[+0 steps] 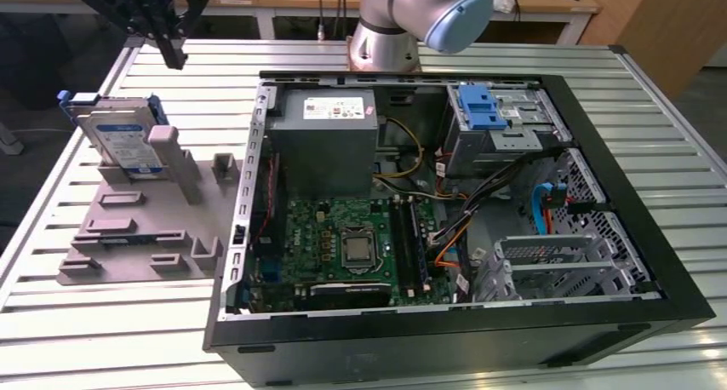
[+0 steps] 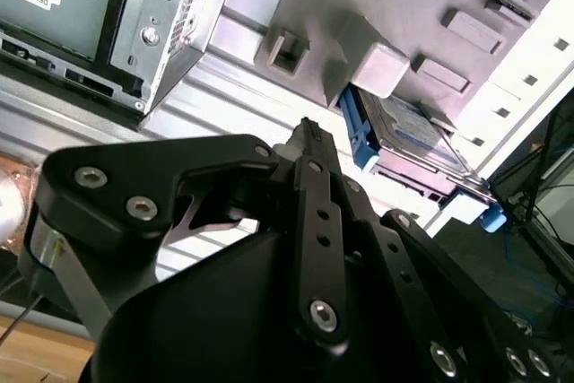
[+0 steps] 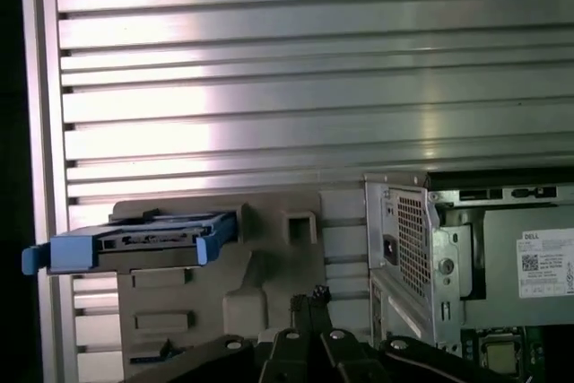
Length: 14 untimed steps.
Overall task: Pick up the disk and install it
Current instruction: 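Reach for the disk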
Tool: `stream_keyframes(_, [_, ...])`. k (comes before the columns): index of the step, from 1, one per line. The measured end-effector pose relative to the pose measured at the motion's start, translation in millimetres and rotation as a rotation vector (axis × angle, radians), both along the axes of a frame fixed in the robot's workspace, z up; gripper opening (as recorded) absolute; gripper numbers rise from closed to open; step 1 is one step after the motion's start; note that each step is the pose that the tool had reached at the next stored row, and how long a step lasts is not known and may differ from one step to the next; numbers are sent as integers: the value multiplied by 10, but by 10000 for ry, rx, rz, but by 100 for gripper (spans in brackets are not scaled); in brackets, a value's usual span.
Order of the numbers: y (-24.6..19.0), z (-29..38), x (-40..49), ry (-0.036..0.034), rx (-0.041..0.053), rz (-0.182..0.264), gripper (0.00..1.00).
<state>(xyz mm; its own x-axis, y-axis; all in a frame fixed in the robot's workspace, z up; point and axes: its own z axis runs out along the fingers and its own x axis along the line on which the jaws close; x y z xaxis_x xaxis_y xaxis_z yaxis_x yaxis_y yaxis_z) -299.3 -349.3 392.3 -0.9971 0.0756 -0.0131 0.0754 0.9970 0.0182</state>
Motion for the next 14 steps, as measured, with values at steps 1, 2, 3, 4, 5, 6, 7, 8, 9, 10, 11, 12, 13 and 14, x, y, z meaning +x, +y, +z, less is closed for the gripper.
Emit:
stream_keyframes(1, [8, 0, -19, 29, -1, 0, 11])
stream_keyframes(2, [12, -1, -42, 55, 0, 0, 11])
stream_keyframes(3, [13, -1, -63, 64, 6, -1, 11])
stream_keyframes(4, [13, -1, -83, 65, 19, -2, 11])
stream_keyframes(5, [12, -1, -102, 65, 28, -1, 11])
stream_keyframes(6, [13, -1, -123, 65, 29, -3, 11])
stream_keyframes(7, [14, -2, -148, 64, 30, -5, 11])
stream_keyframes(8, [14, -2, -173, 64, 30, -5, 11])
stream_keyframes(9, [14, -3, -196, 63, 30, -4, 11])
stream_keyframes(10, [14, -2, -216, 64, 30, -5, 11])
stream_keyframes(11, [14, -3, -233, 63, 30, -5, 11])
stream_keyframes(12, [14, -2, -247, 65, 30, -4, 11])
stream_keyframes(13, [14, -2, -259, 64, 30, -3, 11])
stream_keyframes(14, [14, -3, -264, 65, 30, 4, 11])
